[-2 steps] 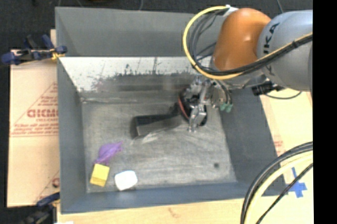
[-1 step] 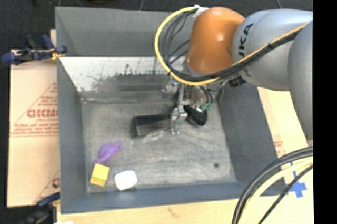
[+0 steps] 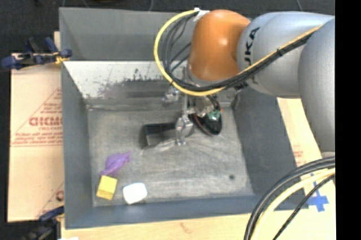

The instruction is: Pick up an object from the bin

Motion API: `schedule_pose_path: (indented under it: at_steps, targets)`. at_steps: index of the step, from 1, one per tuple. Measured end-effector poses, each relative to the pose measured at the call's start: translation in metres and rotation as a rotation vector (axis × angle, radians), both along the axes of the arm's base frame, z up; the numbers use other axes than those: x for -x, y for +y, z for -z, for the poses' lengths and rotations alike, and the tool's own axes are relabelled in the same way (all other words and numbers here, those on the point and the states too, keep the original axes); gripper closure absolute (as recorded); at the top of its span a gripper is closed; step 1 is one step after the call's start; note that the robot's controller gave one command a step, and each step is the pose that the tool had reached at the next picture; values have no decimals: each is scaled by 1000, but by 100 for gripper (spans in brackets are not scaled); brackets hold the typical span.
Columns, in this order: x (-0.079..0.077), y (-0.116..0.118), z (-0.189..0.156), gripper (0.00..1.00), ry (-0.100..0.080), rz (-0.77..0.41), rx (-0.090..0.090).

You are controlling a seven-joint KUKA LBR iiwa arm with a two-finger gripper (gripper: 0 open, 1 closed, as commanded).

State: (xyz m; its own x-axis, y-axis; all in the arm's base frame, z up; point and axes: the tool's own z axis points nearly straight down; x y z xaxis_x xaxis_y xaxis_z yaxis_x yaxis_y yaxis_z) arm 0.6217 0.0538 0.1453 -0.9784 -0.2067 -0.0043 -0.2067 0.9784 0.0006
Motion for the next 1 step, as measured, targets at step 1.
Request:
schedule_pose_path:
  at_steps: [1]
  targets:
    - [-9, 14, 37, 0, 2, 239, 0]
